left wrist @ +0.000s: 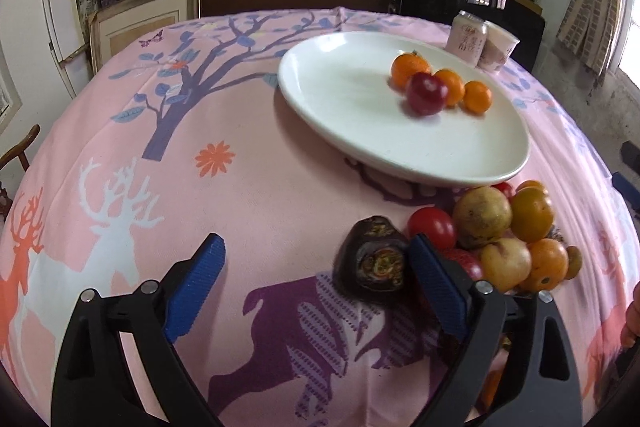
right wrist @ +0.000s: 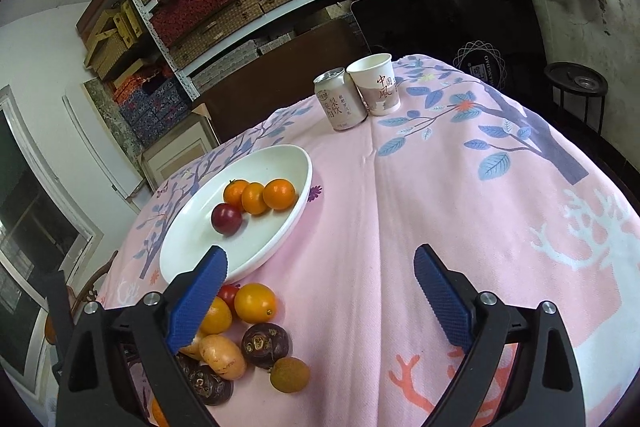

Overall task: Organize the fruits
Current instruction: 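Grasp a dark brown fruit with the left tool while the right tool grasps a small yellow-green fruit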

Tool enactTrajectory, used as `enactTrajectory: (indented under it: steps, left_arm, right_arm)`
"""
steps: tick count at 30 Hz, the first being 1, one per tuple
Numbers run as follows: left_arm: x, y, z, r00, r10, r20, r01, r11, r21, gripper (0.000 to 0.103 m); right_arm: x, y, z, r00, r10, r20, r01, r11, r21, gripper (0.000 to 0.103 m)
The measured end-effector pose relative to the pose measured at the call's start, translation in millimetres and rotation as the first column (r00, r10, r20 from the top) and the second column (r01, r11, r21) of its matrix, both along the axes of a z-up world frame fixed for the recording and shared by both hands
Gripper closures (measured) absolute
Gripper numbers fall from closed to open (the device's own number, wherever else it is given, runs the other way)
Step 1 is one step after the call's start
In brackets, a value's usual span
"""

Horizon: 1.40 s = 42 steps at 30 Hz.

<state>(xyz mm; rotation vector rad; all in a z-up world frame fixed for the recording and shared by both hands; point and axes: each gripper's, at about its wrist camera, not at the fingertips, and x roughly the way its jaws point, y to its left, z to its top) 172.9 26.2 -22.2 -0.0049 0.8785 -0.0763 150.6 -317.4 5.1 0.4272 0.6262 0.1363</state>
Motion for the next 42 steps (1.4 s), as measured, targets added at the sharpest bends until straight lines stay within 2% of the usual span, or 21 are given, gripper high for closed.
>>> enactTrajectory:
  steps: [3, 7, 11, 16, 19, 20, 22, 25, 27, 28, 31, 32, 33, 35, 37, 39, 42]
  left_arm:
    - [2.7, 8.8, -1.2, 1.000, -0.007, -0.026, 0.007, 1.000, -0.009, 0.004]
    - [-5.2, 22.5, 4.8, 0.997, 0.073, 0.028, -0.076, 0.989, 0.129, 0.004]
    - [-6.6, 30.3, 4.4, 0.996, 0.088, 0.020, -0.090, 0.991, 0.095, 0.004]
    - [-8.0, 3.2, -3.9, 1.000, -0.001, 0.023, -0.003, 0.984, 0.175, 0.004]
    - [-6.3, 6.5, -5.8, 1.000, -0.007, 0.008, 0.006, 0.992, 0.126, 0.005]
    - [-4.7, 10.9, -6.6, 1.000, 0.001, -0.001, -0.001, 0.995, 0.097, 0.008]
    - [0.0, 17.7, -11.4, 0.999, 0.009, -0.037, -0.007, 0.999, 0.049, 0.031]
    - [0.1, 17.6, -11.4, 1.000, 0.007, -0.030, -0.006, 0.999, 0.037, 0.035]
    - [-1.2, 13.0, -10.6, 1.000, -0.015, -0.023, 0.016, 0.999, 0.044, 0.045]
    - [-1.2, 11.6, -10.6, 1.000, -0.019, -0.022, 0.020, 0.999, 0.047, 0.046]
    - [-1.3, 12.2, -10.9, 1.000, -0.019, -0.022, 0.020, 0.999, 0.038, 0.046]
    - [-1.7, 12.0, -10.9, 1.000, -0.019, -0.022, 0.020, 0.999, 0.037, 0.046]
    - [-1.7, 12.3, -10.9, 1.000, -0.019, -0.022, 0.020, 0.999, 0.040, 0.046]
    - [-1.4, 12.7, -10.8, 1.000, -0.019, -0.022, 0.020, 0.999, 0.042, 0.046]
    - [-1.4, 12.2, -10.8, 1.000, -0.019, -0.022, 0.020, 0.999, 0.042, 0.046]
    - [-1.5, 12.2, -10.8, 1.000, -0.019, -0.022, 0.020, 0.999, 0.042, 0.046]
    - [-1.5, 12.9, -10.9, 1.000, -0.019, -0.021, 0.020, 0.999, 0.041, 0.046]
  right_arm:
    - [0.9, 0.2, -0.3, 1.000, 0.000, -0.003, 0.000, 1.000, -0.001, 0.007]
    - [1.0, -1.9, -0.2, 1.000, -0.003, -0.003, 0.003, 1.000, 0.013, 0.007]
    - [0.3, -2.3, 0.0, 1.000, 0.003, -0.004, -0.003, 1.000, 0.020, 0.007]
    - [-0.9, 5.0, 0.1, 0.999, 0.034, -0.010, -0.035, 0.999, -0.006, 0.007]
    - [-4.2, 12.1, -0.3, 0.997, 0.070, -0.018, -0.070, 0.997, -0.030, 0.007]
    - [-6.2, 14.3, -1.3, 0.996, 0.084, -0.024, -0.085, 0.996, -0.041, 0.007]
    - [-12.9, 21.0, -4.7, 0.993, 0.116, -0.039, -0.118, 0.990, -0.074, 0.007]
    - [-27.4, 30.8, -11.7, 0.986, 0.153, -0.064, -0.160, 0.977, -0.137, 0.007]
    - [-34.5, 38.7, -15.3, 0.981, 0.176, -0.078, -0.188, 0.965, -0.181, 0.008]
    - [-36.9, 44.3, -16.8, 0.979, 0.186, -0.083, -0.200, 0.957, -0.210, 0.009]
    - [-39.2, 67.7, -24.4, 0.968, 0.221, -0.119, -0.248, 0.913, -0.323, 0.024]
    - [-39.2, 76.2, -28.5, 0.963, 0.230, -0.140, -0.266, 0.893, -0.362, 0.032]
    - [-39.2, 81.5, -31.4, 0.958, 0.241, -0.153, -0.283, 0.879, -0.384, 0.041]
    - [-40.9, 88.0, -33.6, 0.953, 0.257, -0.163, -0.302, 0.861, -0.409, 0.049]
    - [-38.9, 84.0, -33.5, 0.954, 0.250, -0.168, -0.297, 0.869, -0.395, 0.051]
    - [-34.8, 78.1, -35.5, 0.953, 0.241, -0.186, -0.295, 0.882, -0.367, 0.061]
    - [-32.3, 79.7, -38.9, 0.946, 0.251, -0.203, -0.310, 0.882, -0.355, 0.066]
